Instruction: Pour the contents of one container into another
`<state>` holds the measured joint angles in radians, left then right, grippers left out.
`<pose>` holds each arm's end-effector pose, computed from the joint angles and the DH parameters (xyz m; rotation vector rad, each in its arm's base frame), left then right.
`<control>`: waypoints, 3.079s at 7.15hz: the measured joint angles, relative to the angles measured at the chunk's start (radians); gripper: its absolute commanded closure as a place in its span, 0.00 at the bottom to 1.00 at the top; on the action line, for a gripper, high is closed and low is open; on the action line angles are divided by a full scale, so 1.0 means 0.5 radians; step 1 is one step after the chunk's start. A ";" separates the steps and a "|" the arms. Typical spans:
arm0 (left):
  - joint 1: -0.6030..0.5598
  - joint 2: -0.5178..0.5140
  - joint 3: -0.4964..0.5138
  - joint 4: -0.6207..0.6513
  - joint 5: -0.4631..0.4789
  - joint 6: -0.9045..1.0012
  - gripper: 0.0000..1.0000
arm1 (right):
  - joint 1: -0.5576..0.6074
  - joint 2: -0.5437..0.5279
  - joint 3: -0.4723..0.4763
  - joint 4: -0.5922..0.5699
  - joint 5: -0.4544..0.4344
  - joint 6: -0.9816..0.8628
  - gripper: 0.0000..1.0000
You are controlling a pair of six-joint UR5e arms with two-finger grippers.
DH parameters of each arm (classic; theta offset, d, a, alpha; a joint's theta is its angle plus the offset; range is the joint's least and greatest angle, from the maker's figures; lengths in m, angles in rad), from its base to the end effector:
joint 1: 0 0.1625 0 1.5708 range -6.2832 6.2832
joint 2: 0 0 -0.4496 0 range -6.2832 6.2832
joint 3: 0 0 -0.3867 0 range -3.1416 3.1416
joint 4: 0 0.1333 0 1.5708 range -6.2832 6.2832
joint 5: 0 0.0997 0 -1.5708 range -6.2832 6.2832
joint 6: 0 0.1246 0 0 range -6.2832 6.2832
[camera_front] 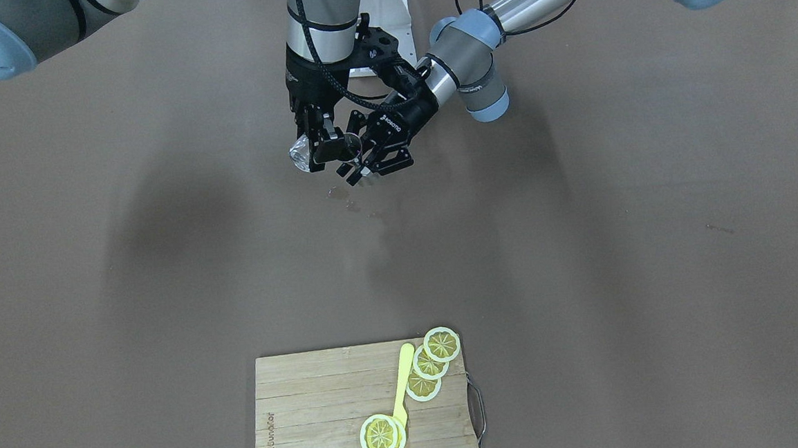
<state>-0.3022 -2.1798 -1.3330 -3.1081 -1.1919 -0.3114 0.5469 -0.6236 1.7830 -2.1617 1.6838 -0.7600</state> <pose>0.6089 -0.3777 0.2586 1.5023 1.1538 0.2932 -0.5105 -0.4504 0.1213 0.6296 -0.2109 -1.7598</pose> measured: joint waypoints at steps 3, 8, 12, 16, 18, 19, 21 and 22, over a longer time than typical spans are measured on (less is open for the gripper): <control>0.000 0.000 0.000 -0.001 0.001 0.000 1.00 | -0.011 0.028 -0.003 -0.058 -0.033 -0.002 1.00; 0.000 0.000 0.000 -0.008 0.000 0.000 1.00 | -0.038 0.055 -0.005 -0.103 -0.045 -0.002 1.00; 0.000 0.000 0.000 -0.017 0.000 0.000 1.00 | -0.078 0.057 -0.003 -0.123 -0.106 -0.004 1.00; 0.000 0.003 0.000 -0.018 0.000 0.000 1.00 | -0.084 0.061 0.013 -0.168 -0.146 -0.008 1.00; 0.000 0.003 0.000 -0.020 0.000 0.000 1.00 | -0.084 0.072 0.014 -0.199 -0.162 -0.026 1.00; 0.000 0.003 0.000 -0.021 0.000 0.000 1.00 | -0.084 0.079 0.014 -0.214 -0.168 -0.031 1.00; 0.000 0.003 0.000 -0.021 0.000 0.000 1.00 | -0.085 0.087 0.012 -0.230 -0.185 -0.034 1.00; 0.000 0.003 0.000 -0.021 0.000 0.000 1.00 | -0.086 0.091 0.009 -0.235 -0.193 -0.034 1.00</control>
<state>-0.3022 -2.1782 -1.3330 -3.1186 -1.1919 -0.3114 0.5037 -0.5783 1.7874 -2.2792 1.5875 -0.7773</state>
